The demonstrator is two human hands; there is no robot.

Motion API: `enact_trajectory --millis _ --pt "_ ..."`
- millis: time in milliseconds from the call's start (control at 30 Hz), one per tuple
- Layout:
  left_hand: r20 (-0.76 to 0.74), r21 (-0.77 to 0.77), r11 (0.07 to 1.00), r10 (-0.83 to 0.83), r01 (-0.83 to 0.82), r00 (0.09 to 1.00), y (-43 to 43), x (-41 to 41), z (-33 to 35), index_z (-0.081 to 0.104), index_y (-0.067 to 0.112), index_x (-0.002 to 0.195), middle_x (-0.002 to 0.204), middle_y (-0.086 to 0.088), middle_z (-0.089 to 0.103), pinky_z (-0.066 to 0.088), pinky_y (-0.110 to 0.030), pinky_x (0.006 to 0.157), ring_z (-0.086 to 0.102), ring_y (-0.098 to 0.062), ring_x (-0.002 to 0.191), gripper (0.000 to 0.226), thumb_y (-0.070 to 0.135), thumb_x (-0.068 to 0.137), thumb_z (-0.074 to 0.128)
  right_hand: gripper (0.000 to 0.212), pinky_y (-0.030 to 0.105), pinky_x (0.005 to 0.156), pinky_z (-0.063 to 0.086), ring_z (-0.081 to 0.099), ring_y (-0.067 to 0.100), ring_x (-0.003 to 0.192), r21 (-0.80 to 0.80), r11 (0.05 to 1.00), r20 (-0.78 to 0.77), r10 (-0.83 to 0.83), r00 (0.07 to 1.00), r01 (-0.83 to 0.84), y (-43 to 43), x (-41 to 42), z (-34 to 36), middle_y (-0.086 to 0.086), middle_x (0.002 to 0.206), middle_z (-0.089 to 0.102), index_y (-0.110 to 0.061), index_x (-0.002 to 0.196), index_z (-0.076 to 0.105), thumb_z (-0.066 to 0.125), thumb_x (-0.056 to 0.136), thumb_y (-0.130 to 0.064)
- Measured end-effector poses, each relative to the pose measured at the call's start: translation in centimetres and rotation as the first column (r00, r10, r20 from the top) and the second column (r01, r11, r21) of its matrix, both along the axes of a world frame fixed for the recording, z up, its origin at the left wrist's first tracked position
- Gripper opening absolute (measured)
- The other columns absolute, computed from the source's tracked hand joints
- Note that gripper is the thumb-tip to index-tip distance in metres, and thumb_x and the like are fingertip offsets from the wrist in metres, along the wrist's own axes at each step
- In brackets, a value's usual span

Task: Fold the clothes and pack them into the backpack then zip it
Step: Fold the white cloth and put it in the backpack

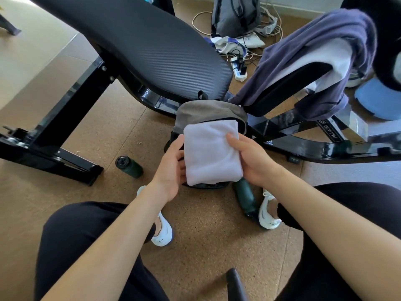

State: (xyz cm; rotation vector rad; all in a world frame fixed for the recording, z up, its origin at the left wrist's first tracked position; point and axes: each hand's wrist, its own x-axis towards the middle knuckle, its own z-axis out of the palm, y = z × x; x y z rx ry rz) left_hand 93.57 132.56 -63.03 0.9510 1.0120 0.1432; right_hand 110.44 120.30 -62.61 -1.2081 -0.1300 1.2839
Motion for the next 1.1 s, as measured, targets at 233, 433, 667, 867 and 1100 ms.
enact_trajectory --millis 233,433,667,867,1100 --pt "-0.05 0.085 0.996 -0.033 0.038 0.998 -0.2 0.0 -0.7 0.069 0.02 0.122 0.118 -0.003 0.075 0.051 -0.054 0.106 0.07 -0.026 0.113 0.052 0.039 0.077 0.085 0.027 0.047 0.099 0.056 0.072 0.026 0.109 -0.14 0.99 0.085 -0.013 0.996 0.025 0.3 -0.1 -1.9 0.008 0.121 0.074 -0.017 0.127 0.064 0.053 0.106 -0.028" --pt "0.03 0.127 0.988 -0.095 0.091 0.995 -0.6 0.2 -0.4 0.057 0.022 0.132 0.125 -0.005 0.071 0.059 -0.048 0.094 0.071 -0.024 0.111 0.07 0.025 0.07 0.089 0.028 0.042 0.091 0.059 0.073 0.024 0.107 -0.12 0.993 0.081 0.029 0.996 -0.019 0.4 -0.5 -1.5 0.006 0.118 0.075 -0.019 0.127 0.065 0.05 0.107 -0.031" --pt "-0.254 0.635 0.756 0.01 0.159 0.967 -0.9 0.3 -1.3 0.047 0.024 0.116 0.107 0.006 0.059 0.055 -0.039 0.085 0.061 -0.017 0.102 0.063 0.028 0.071 0.092 0.025 0.041 0.087 0.06 0.073 0.025 0.107 -0.166 0.986 0.114 -0.012 0.993 0.031 0.2 -1.2 -1.9 0.005 0.112 0.077 -0.013 0.121 0.068 0.059 0.102 -0.028" --pt "-0.374 0.927 0.039 0.1 0.372 0.922 -3.4 0.5 -1.5 0.041 0.017 0.117 0.084 -0.002 0.064 0.049 -0.035 0.05 0.069 -0.03 0.067 0.044 0.03 0.09 0.074 0.026 0.052 0.096 0.055 0.068 0.025 0.113 -0.169 0.985 0.081 -0.015 0.997 0.029 0.5 -3.1 -1.6 0.004 0.119 0.074 -0.017 0.127 0.063 0.058 0.102 -0.023" --pt "-0.507 0.86 -0.065 0.012 0.507 0.862 -5.0 0.9 -1.9 0.032 0.013 0.147 0.144 -0.019 0.054 0.053 -0.042 0.058 0.068 -0.032 0.102 0.063 0.031 0.094 0.059 0.05 0.052 0.11 0.046 0.066 0.028 0.121 -0.038 0.998 -0.208 -0.054 0.977 0.047 0.7 -3.2 -1.1 0.012 0.134 0.067 -0.018 0.146 0.048 0.049 0.104 -0.045"
